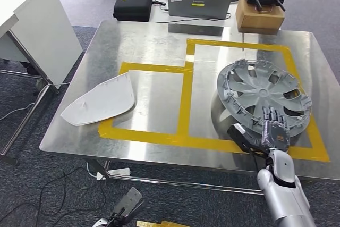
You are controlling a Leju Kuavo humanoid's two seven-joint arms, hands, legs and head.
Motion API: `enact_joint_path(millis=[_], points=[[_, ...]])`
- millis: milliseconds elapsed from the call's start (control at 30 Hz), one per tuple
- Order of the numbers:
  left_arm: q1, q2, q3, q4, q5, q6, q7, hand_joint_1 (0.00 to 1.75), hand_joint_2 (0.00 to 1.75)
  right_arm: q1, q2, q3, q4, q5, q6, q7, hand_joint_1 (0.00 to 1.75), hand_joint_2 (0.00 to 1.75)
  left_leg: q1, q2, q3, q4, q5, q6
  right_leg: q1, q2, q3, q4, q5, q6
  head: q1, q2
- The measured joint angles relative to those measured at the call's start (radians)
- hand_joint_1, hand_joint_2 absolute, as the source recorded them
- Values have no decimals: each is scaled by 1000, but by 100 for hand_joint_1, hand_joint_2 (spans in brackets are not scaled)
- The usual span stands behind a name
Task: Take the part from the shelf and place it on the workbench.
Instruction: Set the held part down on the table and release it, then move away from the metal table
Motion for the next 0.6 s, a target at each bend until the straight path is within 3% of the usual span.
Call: enact_joint_path(millis=[333, 600], points=[[0, 0, 0, 0, 4, 7, 0, 0, 0, 12, 4, -2, -67, -57, -16, -24, 0, 0, 0, 0, 0, 0, 0, 0, 0, 0, 0, 0, 0, 0, 0, 0], [2, 5, 0, 0, 4, 19, -7, 0, 0, 18, 11, -2, -96, -195, 76, -56, 0, 0, 0, 0, 0, 0, 0, 0, 0, 0, 0, 0, 0, 0, 0, 0]])
